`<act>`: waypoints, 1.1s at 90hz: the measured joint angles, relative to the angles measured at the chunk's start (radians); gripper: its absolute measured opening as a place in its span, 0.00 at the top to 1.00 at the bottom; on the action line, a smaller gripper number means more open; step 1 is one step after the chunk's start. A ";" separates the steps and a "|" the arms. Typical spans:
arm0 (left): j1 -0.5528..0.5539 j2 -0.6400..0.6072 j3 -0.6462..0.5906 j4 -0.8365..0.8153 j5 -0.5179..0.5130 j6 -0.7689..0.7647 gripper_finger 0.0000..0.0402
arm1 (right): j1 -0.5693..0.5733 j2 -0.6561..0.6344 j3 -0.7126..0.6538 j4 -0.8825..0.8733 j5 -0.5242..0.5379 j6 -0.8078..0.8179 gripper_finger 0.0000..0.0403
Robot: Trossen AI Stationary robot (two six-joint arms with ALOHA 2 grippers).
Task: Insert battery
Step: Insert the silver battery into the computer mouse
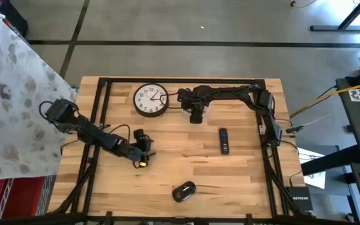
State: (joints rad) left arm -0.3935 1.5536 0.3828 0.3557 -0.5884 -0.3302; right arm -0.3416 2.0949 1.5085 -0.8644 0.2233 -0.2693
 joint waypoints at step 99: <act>0.000 0.000 0.000 0.001 0.000 0.016 0.31 | 0.056 0.002 0.004 0.122 0.012 -0.721 0.66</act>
State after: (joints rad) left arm -0.3939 1.5536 0.3828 0.3565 -0.5880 -0.3138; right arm -0.2857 2.0968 1.5124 -0.7422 0.2348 -0.9898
